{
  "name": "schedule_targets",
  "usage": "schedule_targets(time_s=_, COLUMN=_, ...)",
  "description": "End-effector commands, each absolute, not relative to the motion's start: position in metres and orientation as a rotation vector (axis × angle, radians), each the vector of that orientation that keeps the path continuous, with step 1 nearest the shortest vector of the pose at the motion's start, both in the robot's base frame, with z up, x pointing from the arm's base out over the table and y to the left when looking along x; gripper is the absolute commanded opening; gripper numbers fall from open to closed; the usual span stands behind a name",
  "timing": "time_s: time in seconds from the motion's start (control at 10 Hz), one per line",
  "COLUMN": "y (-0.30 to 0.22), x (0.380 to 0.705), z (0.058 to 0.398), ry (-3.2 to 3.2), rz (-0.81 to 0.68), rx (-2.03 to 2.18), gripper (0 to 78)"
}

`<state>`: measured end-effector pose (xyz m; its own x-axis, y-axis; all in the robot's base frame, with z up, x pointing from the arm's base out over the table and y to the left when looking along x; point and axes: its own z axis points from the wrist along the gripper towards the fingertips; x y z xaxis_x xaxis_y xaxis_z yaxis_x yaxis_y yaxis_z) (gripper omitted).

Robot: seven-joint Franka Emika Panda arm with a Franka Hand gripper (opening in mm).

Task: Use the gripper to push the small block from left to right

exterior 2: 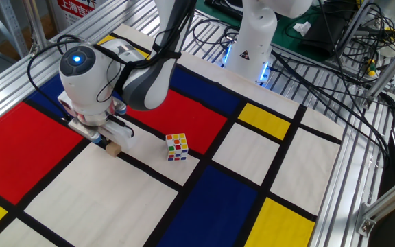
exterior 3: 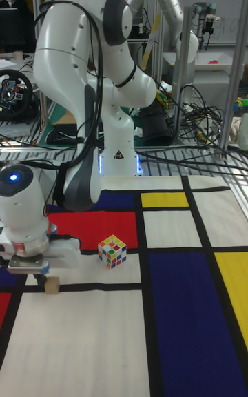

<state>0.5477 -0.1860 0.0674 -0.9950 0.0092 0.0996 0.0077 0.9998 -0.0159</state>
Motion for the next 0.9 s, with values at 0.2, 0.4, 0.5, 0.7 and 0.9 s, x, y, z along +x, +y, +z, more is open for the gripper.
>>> schedule_targets(time_s=0.2, y=-0.1776, x=0.5461, z=0.0684, ry=-3.045, rz=0.017, rx=-0.021, gripper=0.0)
schedule_targets(time_s=0.4, y=-0.1770, x=0.5460, z=0.0688, ry=-3.045, rz=0.012, rx=-0.018, gripper=0.0)
schedule_targets(time_s=0.5, y=-0.1758, x=0.5457, z=0.0691, ry=-3.045, rz=0.006, rx=-0.018, gripper=0.0)
schedule_targets(time_s=0.7, y=-0.1738, x=0.5450, z=0.0689, ry=-3.046, rz=0.004, rx=-0.023, gripper=0.0)
schedule_targets(time_s=0.9, y=-0.1738, x=0.5450, z=0.0689, ry=-3.046, rz=0.004, rx=-0.021, gripper=0.0)
